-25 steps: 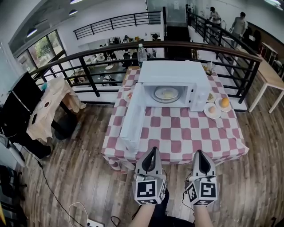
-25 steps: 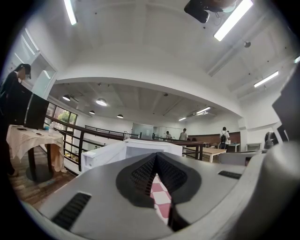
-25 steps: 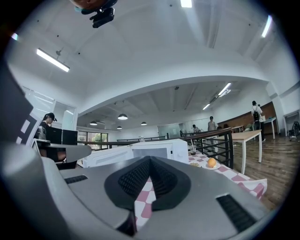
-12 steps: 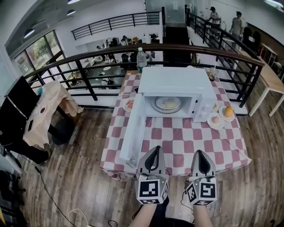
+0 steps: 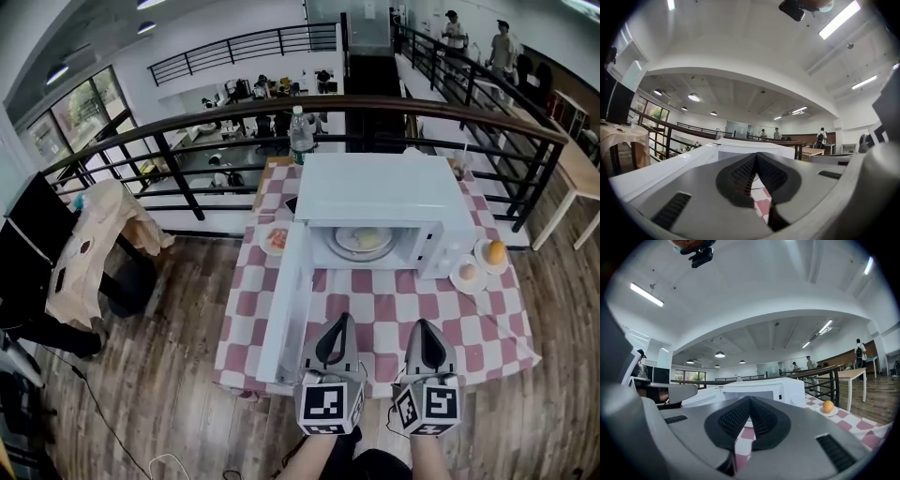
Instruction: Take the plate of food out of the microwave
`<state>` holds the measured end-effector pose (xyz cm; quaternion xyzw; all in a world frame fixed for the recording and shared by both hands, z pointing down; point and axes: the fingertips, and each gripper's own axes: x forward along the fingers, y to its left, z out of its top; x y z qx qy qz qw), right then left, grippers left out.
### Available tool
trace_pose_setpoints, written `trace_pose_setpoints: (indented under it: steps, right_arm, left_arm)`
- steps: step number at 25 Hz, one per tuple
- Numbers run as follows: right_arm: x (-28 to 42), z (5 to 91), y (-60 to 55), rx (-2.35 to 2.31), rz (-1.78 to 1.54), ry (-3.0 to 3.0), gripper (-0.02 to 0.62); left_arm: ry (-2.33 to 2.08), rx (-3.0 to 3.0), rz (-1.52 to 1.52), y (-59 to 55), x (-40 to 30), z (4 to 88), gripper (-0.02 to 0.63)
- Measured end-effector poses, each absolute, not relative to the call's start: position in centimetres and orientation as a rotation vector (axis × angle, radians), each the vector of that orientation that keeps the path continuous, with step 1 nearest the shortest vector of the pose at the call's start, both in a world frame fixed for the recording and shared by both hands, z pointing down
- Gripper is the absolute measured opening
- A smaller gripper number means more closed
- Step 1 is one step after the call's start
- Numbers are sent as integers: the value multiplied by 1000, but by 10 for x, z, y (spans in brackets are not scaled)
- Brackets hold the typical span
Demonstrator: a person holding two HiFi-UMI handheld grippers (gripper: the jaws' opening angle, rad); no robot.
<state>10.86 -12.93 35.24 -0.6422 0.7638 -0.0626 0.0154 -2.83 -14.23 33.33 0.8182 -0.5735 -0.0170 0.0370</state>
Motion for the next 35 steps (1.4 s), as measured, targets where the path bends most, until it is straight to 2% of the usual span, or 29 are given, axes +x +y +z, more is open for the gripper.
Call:
trace_pose_setpoints:
  steps: [35]
  right_arm:
    - [108, 400, -225, -1969, -415, 2501, 11]
  left_arm:
    - [-1749, 2280, 15, -232, -25, 390, 12]
